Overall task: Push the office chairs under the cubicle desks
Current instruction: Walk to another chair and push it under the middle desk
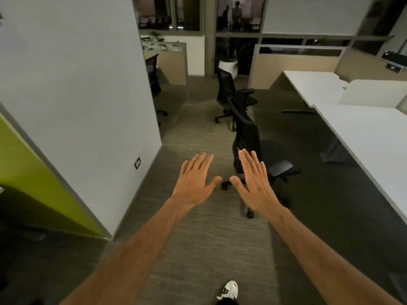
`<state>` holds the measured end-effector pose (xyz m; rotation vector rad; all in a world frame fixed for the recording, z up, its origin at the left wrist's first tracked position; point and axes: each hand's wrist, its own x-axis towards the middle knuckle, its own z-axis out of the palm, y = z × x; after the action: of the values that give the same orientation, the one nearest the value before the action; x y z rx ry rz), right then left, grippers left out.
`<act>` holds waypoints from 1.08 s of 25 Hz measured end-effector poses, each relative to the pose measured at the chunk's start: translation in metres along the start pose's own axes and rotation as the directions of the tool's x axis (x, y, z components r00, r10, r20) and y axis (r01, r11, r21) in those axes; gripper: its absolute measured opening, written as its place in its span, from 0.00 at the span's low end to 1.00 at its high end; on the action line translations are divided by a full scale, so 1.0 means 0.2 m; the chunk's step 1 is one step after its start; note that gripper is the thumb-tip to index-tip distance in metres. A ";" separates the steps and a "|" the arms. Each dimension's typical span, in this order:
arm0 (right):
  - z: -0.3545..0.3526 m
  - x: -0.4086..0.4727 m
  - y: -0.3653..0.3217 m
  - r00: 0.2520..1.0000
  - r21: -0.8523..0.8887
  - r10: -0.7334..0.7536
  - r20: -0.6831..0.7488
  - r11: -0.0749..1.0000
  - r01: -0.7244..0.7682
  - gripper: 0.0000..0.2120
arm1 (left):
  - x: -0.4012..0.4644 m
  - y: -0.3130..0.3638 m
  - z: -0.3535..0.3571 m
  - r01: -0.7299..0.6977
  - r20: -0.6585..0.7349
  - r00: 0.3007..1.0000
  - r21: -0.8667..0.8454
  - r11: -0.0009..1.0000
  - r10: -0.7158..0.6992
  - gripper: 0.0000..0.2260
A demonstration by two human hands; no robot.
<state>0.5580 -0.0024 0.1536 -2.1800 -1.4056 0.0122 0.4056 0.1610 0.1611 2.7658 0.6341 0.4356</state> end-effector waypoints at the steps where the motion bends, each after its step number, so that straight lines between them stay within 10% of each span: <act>1: 0.02 0.11 0.03 1.000 0.001 -0.010 -0.005 1.000 0.010 0.37 | 0.09 -0.05 -0.01 0.003 -0.008 1.000 0.007 1.000 -0.003 0.34; 19: 0.37 1.96 0.46 0.997 0.080 -0.057 0.056 0.995 0.053 0.36 | 1.63 -0.93 0.06 0.154 0.001 0.988 0.042 0.987 -0.154 0.34; 27: 0.54 2.60 0.64 0.999 0.025 0.044 -0.008 0.999 -0.044 0.34 | 2.45 -1.32 0.12 -0.017 0.033 0.999 0.007 1.000 0.017 0.34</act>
<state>0.8712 0.4460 0.1473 -2.1877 -1.3461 0.0361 0.7342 0.6107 0.1656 2.7812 0.6056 0.3915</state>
